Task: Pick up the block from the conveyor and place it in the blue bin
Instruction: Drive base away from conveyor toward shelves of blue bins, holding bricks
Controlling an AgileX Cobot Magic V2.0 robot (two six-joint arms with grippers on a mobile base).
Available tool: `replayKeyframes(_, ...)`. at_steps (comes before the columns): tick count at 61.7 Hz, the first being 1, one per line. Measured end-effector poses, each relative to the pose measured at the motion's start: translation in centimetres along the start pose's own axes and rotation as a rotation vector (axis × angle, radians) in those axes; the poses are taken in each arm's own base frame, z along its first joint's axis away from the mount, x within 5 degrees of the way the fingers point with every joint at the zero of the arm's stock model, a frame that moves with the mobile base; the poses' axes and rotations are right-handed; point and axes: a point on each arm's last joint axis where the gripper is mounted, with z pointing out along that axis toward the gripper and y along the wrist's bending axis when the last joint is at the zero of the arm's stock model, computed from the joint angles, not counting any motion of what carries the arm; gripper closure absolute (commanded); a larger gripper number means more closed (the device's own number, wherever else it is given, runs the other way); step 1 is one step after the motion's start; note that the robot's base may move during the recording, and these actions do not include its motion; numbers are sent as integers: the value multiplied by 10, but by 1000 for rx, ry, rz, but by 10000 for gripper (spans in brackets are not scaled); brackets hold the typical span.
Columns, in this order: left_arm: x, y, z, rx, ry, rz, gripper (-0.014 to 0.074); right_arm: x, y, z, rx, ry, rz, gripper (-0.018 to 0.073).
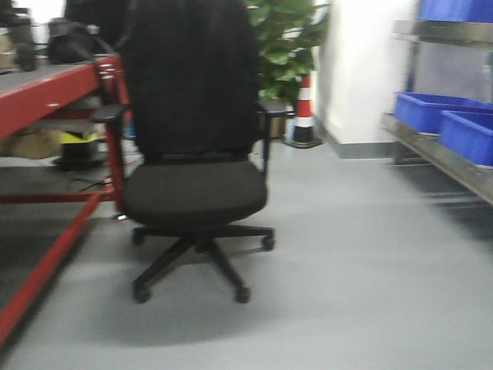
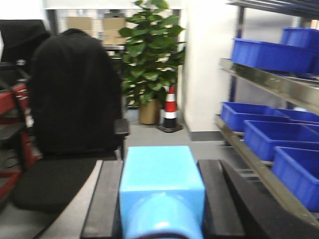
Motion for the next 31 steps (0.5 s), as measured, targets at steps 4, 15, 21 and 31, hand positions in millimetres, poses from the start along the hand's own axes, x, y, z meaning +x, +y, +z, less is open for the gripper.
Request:
replayKeyframes(4,0,0,0,0,0,0,707,0,0,0,0,0,0,721)
replayKeyframes(15,0,0,0,0,0,0,707,0,0,0,0,0,0,721)
replayKeyframes(21,0,0,0,0,0,0,707,0,0,0,0,0,0,721)
replayKeyframes(31,0,0,0,0,0,0,707,0,0,0,0,0,0,721)
